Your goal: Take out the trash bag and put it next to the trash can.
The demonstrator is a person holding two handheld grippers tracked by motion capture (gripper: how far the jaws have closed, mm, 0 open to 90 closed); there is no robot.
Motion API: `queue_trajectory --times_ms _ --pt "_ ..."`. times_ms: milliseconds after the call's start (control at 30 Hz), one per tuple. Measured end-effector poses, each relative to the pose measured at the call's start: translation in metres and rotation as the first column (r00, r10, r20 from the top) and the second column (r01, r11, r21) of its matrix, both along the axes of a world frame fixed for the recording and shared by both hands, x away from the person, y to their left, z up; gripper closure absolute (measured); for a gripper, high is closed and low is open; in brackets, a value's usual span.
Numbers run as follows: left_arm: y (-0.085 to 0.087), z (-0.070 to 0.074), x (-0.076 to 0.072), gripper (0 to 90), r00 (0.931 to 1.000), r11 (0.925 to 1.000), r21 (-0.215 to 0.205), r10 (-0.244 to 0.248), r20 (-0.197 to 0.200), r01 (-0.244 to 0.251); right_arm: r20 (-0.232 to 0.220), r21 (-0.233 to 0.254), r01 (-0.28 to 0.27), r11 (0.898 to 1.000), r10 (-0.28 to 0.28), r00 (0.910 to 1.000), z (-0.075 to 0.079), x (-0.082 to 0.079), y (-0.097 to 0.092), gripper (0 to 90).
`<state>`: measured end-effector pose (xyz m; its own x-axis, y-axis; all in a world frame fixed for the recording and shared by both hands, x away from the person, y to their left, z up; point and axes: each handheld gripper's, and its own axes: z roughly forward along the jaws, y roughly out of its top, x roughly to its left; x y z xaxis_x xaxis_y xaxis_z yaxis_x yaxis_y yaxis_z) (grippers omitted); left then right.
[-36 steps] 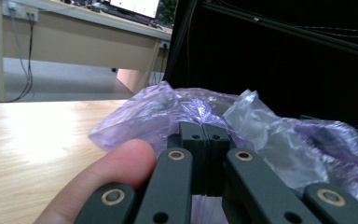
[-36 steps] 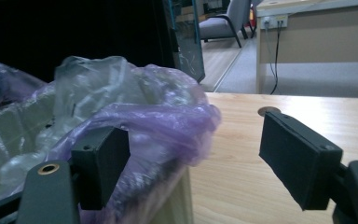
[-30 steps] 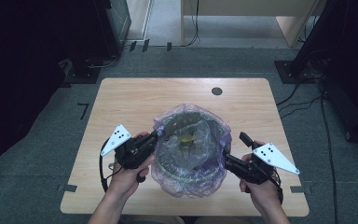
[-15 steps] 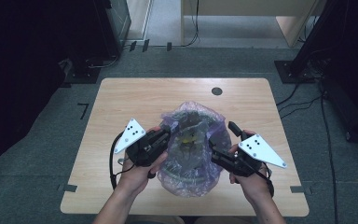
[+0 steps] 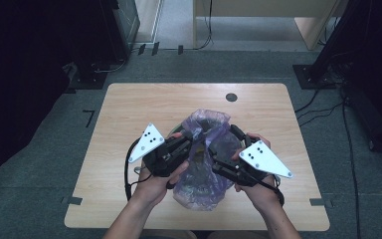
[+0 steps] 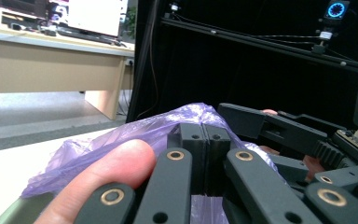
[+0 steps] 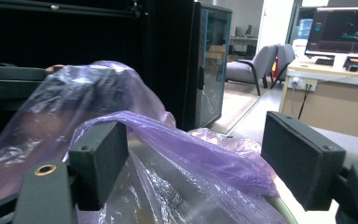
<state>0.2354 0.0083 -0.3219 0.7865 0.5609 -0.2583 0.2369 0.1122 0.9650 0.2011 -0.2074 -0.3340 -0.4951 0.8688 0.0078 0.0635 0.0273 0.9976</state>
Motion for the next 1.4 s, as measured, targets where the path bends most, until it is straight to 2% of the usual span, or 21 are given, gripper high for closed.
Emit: queue_trajectory --times_ms 67,233,367,500,533,567,667,733,767,800,867,900,967,1033,1067,1100,1133,1200,1267,1400 --pt "0.0 0.0 0.0 89.9 0.9999 0.9999 -0.006 -0.014 -0.002 0.014 -0.001 -0.006 -0.007 1.0 0.007 1.0 0.0 0.0 0.001 22.5" --pt "0.0 0.002 0.0 89.8 0.9991 0.9984 -0.038 -0.042 -0.013 0.041 0.002 -0.085 -0.048 0.995 0.048 0.9988 -0.001 0.0 0.006 22.5" --pt "-0.001 0.004 -0.001 89.7 0.9976 0.9966 -0.047 -0.068 -0.012 0.067 -0.005 -0.092 -0.074 0.993 0.074 0.9973 0.0 0.0 0.01 22.5" --pt "-0.004 0.004 -0.005 89.6 0.993 0.9917 -0.052 -0.118 -0.008 0.117 0.006 -0.123 -0.084 0.989 0.086 0.9963 0.0 0.0 0.014 22.5" --pt "-0.005 0.005 -0.006 89.6 0.9914 0.9903 -0.05 -0.13 -0.007 0.13 0.015 -0.153 -0.08 0.985 0.084 0.9964 0.0 0.0 0.016 23.1" --pt "-0.006 0.005 -0.007 89.6 0.9892 0.988 -0.05 -0.147 -0.004 0.146 0.015 -0.153 -0.08 0.985 0.084 0.9964 0.0 0.0 0.016 23.1" --pt "-0.008 0.005 -0.01 89.3 0.9826 0.9814 -0.049 -0.186 0.005 0.186 0.06 -0.19 -0.055 0.98 0.067 0.9959 0.0 -0.002 0.02 27.6" --pt "-0.01 0.005 -0.013 88.4 0.9773 0.9767 -0.037 -0.211 0.015 0.212 0.088 -0.206 -0.037 0.978 0.057 0.9945 -0.001 -0.004 0.023 35.8" --pt "-0.01 0.005 -0.013 86.7 0.9754 0.9748 -0.035 -0.22 0.015 0.22 0.108 -0.205 -0.026 0.978 0.049 0.9929 -0.001 -0.005 0.023 51.2" --pt "-0.011 0.004 -0.014 86.7 0.9742 0.9736 -0.035 -0.225 0.015 0.226 0.108 -0.205 -0.026 0.978 0.049 0.9929 -0.001 -0.005 0.023 51.2" --pt "-0.009 0.004 -0.015 84.5 0.9726 0.9714 -0.05 -0.232 0.018 0.232 0.128 -0.186 -0.036 0.982 0.06 0.9899 -0.001 -0.005 0.022 70.2" --pt "-0.008 0.004 -0.016 80.7 0.9722 0.9708 -0.053 -0.233 0.019 0.234 0.124 -0.177 -0.064 0.982 0.087 0.9885 -0.002 -0.005 0.019 87.4" --pt "-0.005 0.003 -0.016 77.2 0.9744 0.9721 -0.067 -0.224 0.023 0.225 0.119 -0.162 -0.067 0.985 0.087 0.989 -0.002 -0.005 0.018 90.0" --pt "-0.002 0.003 -0.017 62.6 0.9814 0.9789 -0.071 -0.19 0.026 0.191 0.108 -0.133 -0.067 0.989 0.082 0.9907 -0.001 -0.004 0.015 90.0" --pt "0.0 0.003 -0.018 50.7 0.9848 0.9831 -0.061 -0.171 0.031 0.173 0.103 -0.12 -0.056 0.991 0.068 0.9923 -0.001 -0.002 0.013 90.0" --pt "0.001 0.003 -0.018 50.7 0.9859 0.9846 -0.057 -0.163 0.035 0.165 0.103 -0.12 -0.056 0.991 0.068 0.9923 -0.001 -0.002 0.013 90.0" --pt "0.003 0.003 -0.018 46.6 0.9873 0.9863 -0.053 -0.154 0.04 0.156 0.1 -0.115 -0.05 0.992 0.062 0.9931 -0.001 -0.002 0.012 90.0" --pt "0.007 0.003 -0.02 38.9 0.9919 0.9926 -0.031 -0.115 0.054 0.117 0.097 -0.099 -0.033 0.995 0.043 0.9943 -0.001 -0.002 0.011 90.0" --pt "0.011 0.002 -0.022 35.6 0.9951 0.9975 -0.002 -0.071 0.07 0.071 0.094 -0.085 -0.019 0.996 0.027 0.9952 0.0 -0.001 0.009 90.0" --pt "0.023 0.0 -0.028 31.5 0.9948 0.9997 0.021 -0.014 0.101 0.012 0.101 -0.055 0.01 0.998 -0.005 0.9949 0.002 0.0 0.005 90.0"
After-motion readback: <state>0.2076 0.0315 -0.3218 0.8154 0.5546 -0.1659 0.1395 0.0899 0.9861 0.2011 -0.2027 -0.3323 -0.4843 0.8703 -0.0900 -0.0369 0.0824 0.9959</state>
